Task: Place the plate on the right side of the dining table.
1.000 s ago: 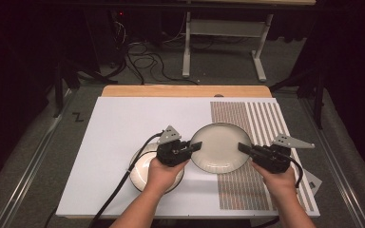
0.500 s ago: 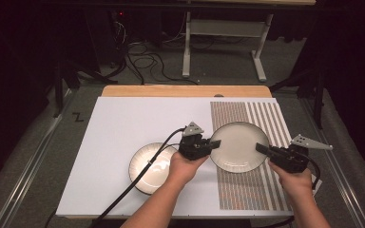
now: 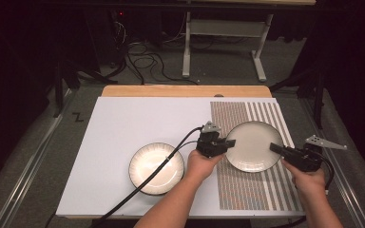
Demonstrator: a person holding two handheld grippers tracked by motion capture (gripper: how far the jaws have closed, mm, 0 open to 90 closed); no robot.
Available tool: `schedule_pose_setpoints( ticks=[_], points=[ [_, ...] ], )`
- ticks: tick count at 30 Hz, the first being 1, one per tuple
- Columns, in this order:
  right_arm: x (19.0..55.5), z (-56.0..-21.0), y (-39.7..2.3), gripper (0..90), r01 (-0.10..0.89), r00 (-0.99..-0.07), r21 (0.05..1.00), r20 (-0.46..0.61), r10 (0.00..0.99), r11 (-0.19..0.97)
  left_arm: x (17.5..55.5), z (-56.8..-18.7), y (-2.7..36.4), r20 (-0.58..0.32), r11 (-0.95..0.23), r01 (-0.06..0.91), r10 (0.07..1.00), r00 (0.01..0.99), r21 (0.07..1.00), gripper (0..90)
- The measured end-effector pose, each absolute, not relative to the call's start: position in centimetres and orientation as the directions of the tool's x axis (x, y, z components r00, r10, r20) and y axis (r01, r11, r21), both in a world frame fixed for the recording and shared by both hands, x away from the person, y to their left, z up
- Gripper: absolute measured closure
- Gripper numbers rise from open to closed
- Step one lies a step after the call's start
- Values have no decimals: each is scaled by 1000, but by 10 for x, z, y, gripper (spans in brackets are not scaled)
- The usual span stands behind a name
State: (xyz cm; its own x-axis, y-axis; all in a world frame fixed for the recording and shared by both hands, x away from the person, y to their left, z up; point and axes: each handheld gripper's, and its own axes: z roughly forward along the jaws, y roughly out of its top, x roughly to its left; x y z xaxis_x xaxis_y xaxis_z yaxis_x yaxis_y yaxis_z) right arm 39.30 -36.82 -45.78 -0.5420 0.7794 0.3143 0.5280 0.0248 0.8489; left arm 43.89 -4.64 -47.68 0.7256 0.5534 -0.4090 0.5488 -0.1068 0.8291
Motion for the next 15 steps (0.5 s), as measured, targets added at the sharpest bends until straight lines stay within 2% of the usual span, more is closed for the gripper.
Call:
schedule_pose_setpoints(
  ticks=[9,15],
  points=[
    [398,-466,-385,817,562,-508,827,344,790,1,450,-486,-60,-475,-102,611,534,699,785,788],
    [400,-469,-386,817,571,-502,821,352,790,-3,450,-488,-61,-468,-107,612,546,695,783,789]
  ],
)
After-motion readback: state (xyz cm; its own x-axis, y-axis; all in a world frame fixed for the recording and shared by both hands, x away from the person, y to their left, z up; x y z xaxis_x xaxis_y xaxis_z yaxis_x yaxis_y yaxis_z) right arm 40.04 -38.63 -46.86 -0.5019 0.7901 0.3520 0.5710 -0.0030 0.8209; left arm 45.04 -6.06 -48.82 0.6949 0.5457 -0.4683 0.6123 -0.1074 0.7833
